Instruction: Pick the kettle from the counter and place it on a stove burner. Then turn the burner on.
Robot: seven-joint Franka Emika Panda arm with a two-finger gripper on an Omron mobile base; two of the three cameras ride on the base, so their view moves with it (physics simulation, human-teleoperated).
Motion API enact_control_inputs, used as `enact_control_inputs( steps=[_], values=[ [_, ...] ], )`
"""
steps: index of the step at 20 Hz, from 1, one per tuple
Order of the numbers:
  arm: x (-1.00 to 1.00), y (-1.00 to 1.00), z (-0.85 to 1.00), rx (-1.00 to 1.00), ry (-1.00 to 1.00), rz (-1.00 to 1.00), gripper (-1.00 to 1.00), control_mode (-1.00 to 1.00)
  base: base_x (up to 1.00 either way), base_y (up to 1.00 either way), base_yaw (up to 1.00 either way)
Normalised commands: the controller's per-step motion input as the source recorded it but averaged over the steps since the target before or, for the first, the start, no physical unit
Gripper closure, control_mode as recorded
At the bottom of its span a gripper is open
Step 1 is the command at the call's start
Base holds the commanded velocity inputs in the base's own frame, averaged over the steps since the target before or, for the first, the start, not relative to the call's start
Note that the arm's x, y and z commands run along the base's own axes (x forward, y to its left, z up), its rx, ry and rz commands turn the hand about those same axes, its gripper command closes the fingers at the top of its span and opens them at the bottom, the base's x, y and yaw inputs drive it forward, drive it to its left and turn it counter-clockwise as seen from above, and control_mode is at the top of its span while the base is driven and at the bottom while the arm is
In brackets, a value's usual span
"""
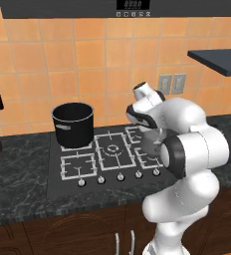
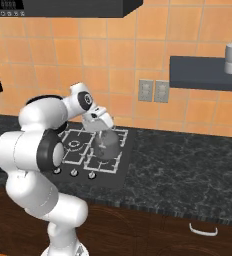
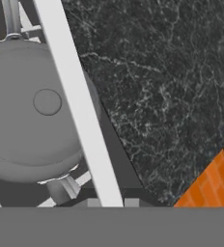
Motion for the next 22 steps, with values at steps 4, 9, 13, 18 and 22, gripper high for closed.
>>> enact_control_inputs(
  steps=[4, 9, 13, 18, 22],
  values=[
    [0.23, 0.0, -0.45, 0.03, 0.0, 0.0, 1.0, -1.0, 0.0, 0.0, 0.0],
    [0.09, 0.0, -0.27, 0.06, 0.0, 0.0, -1.0, -1.0, 0.0, 0.0, 0.0],
    [0.0, 0.0, 0.0, 0.0, 0.0, 0.0, -1.0, -1.0, 0.0, 0.0, 0.0],
    [0.0, 0.0, 0.0, 0.0, -0.01, 0.0, -1.0, -1.0, 0.0, 0.0, 0.0],
    [0.0, 0.0, 0.02, 0.0, -0.01, 0.0, -1.0, -1.0, 0.0, 0.0, 0.0]
  ],
)
